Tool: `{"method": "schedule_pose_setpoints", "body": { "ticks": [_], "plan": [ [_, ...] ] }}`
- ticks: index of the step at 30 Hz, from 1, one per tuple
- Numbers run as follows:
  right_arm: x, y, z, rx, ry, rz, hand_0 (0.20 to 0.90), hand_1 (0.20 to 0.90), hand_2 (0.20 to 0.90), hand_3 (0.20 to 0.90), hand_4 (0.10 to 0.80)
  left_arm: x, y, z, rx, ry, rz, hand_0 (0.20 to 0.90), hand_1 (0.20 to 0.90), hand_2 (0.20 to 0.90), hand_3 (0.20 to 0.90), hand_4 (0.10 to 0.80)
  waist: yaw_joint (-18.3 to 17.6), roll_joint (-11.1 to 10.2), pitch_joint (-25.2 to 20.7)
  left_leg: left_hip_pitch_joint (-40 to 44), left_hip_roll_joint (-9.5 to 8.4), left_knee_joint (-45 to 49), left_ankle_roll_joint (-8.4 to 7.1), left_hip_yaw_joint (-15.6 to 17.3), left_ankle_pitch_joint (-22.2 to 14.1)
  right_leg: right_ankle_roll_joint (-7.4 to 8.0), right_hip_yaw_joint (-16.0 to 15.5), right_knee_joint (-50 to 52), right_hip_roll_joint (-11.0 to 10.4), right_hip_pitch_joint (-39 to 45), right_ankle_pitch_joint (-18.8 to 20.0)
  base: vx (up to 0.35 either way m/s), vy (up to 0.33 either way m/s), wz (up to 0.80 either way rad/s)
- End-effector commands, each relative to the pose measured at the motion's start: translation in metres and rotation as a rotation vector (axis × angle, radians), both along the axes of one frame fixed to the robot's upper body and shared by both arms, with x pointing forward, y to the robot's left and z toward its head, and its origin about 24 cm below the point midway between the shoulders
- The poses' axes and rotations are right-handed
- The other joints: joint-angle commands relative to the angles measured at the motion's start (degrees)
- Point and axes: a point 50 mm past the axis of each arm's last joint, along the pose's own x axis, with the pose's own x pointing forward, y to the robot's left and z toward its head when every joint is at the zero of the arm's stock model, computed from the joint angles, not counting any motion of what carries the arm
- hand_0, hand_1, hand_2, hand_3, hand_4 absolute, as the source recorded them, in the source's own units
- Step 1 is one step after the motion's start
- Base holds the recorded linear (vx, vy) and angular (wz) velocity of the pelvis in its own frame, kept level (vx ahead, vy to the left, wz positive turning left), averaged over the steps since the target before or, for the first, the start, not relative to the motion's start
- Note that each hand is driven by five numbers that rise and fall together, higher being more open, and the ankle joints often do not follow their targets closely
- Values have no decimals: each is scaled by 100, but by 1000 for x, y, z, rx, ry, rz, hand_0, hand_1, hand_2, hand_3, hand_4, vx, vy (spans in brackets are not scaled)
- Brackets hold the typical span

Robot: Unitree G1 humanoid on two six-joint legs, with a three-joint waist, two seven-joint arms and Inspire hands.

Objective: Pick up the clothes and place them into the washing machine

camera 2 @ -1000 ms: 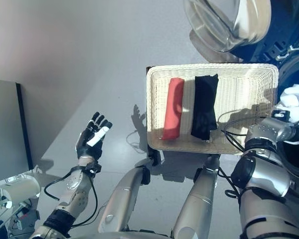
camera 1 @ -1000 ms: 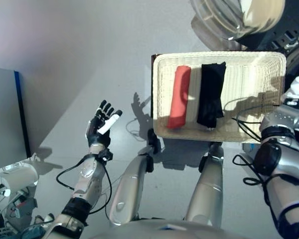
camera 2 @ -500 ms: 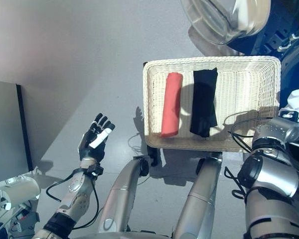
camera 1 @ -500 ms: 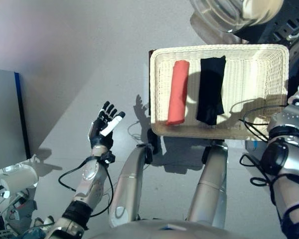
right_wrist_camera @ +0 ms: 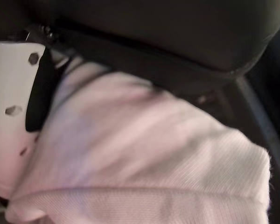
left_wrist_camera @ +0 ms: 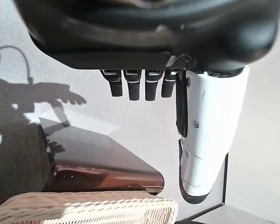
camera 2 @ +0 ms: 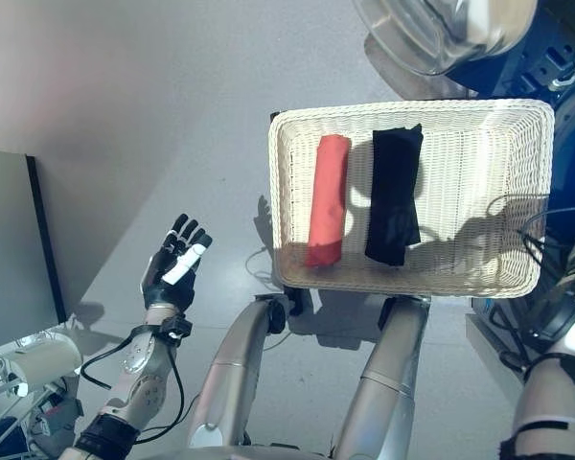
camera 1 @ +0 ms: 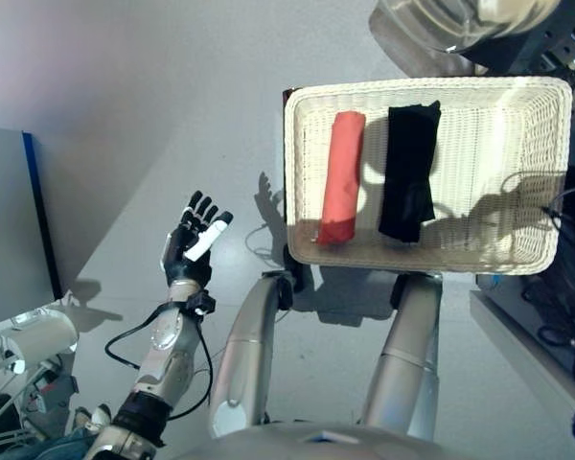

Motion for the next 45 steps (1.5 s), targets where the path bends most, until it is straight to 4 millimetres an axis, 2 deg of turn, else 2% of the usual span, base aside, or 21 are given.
{"method": "schedule_pose_setpoints", "body": {
  "ticks": [1,2,3,4,5,10,11,13,14,15,17,19,22,23,27,30,31,33,37,41,45],
  "plan": [
    [-41,-19,25,-174,46,-215,200,200,200,200,300,-12,34,12,34,-80,128,900,900,900,900,800,-70,21,-545,68,249,-388,-353,-380,283,-509,-136,347,115,184,-349,85,10,-4],
    [-40,-19,22,-175,68,-207,200,200,200,200,300,-12,35,12,35,-83,134,900,900,900,900,800,-55,33,-578,110,252,-383,-356,-406,175,-484,-114,386,129,213,-464,83,11,-3],
    [-38,-17,20,-171,80,-202,340,340,340,340,400,-12,36,12,35,-82,139,900,900,900,900,800,-34,40,-591,110,255,-390,-348,-396,169,-487,-123,381,135,203,-460,81,3,-4],
    [-34,-15,18,-170,78,-190,900,900,900,900,800,-12,36,12,34,-83,138,900,900,900,900,800,-30,43,-598,103,261,-393,-343,-383,167,-483,-120,366,143,191,-450,-104,28,-6],
    [-30,-12,15,-164,83,-175,900,900,900,900,800,-12,36,12,30,-83,141,900,900,900,900,800,-43,46,-563,50,258,-402,-319,-344,274,-507,-138,314,137,142,-314,-32,11,-9],
    [-18,-7,14,-174,74,-121,900,900,900,900,800,-11,36,12,19,-81,143,900,900,900,900,800,-10,49,-595,71,268,-384,-317,-354,171,-478,-120,310,150,201,-417,-10,10,-7],
    [-18,-7,12,-170,83,-110,900,900,900,900,800,-12,37,11,19,-79,141,900,900,900,900,800,-12,47,-559,32,264,-401,-302,-330,289,-503,-147,269,132,174,-294,-9,-6,-4],
    [-11,-4,5,-167,99,-68,900,900,900,900,800,-12,38,10,13,-78,141,900,900,900,900,800,13,31,-587,101,271,-381,-317,-349,190,-486,-142,304,144,269,-417,0,0,0],
    [-6,-2,3,-179,105,-43,900,900,900,900,800,-12,37,11,10,-79,138,900,900,900,900,800,-4,18,-542,72,276,-400,-306,-308,305,-509,-177,246,130,265,-290,0,0,0],
    [-2,1,1,-197,126,-16,900,900,900,900,800,-12,38,11,7,-81,140,900,900,900,900,800,-7,2,-555,159,279,-417,-320,-328,212,-484,-177,245,150,362,-388,0,0,0],
    [16,13,-8,-265,219,97,900,900,900,900,800,-11,37,9,9,-76,132,900,900,900,900,800,13,-49,-476,245,278,-598,-302,-284,410,-494,-265,2,135,512,-160,-56,-5,0],
    [19,14,-15,-268,263,125,900,900,900,900,800,-10,37,8,11,-75,129,900,900,900,900,800,6,-58,-444,347,280,-713,-307,-286,464,-489,-298,-114,134,631,-108,-47,-6,-1],
    [29,23,-29,-330,443,230,900,900,900,900,800,-8,37,6,22,-68,123,900,900,900,900,800,11,-134,-378,660,280,-1115,-336,-273,619,-453,-408,-536,133,993,77,1,-4,-2],
    [38,33,-41,-381,529,300,900,900,900,900,800,-7,37,4,32,-64,120,900,900,900,900,800,6,-175,-353,832,277,-1326,-344,-255,696,-435,-449,-761,142,1166,180,3,-8,-6],
    [52,56,-66,-455,693,406,900,900,900,900,800,-7,39,2,50,-57,131,900,900,900,900,800,-36,-252,-268,1199,260,-1741,-362,-246,862,-385,-559,-1260,138,1612,402,11,-13,-6],
    [65,86,-93,-587,885,533,900,900,900,900,800,-7,43,2,77,-59,154,900,900,900,900,800,-91,-322,-231,1501,246,-2121,-391,-251,1032,-335,-676,-1742,100,1998,637,12,-10,0],
    [70,105,-108,-660,946,591,900,900,900,900,800,-6,46,1,97,-54,171,900,900,900,900,800,-144,-377,-241,1713,250,-2412,-429,-246,1158,-287,-724,-2099,83,2260,795,30,-19,1],
    [69,111,-115,-659,952,603,900,900,900,900,800,-6,47,0,100,-51,180,900,900,900,900,800,-166,-399,-243,1840,243,-2547,-434,-256,1208,-274,-777,-2268,76,2405,864,35,-26,0],
    [73,147,-140,-744,1013,709,900,900,900,900,800,-8,51,-6,108,-27,212,900,900,900,900,800,-209,-510,-273,2219,275,-2906,-474,-281,1358,-228,-883,-2760,48,2856,1086,40,-32,-3],
    [75,184,-155,-888,1071,815,900,900,900,900,800,-6,51,-5,118,-34,236,900,900,900,900,800,-261,-616,-306,2489,258,-3155,-504,-293,1503,-180,-953,-3119,-11,3219,1303,5,-4,-1],
    [73,198,-167,-987,1180,868,900,900,900,900,800,-6,50,-3,137,-39,237,900,900,900,900,800,-250,-678,-338,2616,244,-3195,-512,-350,1539,-150,-1056,-3206,-80,3425,1359,7,-6,3]
  ]
}}
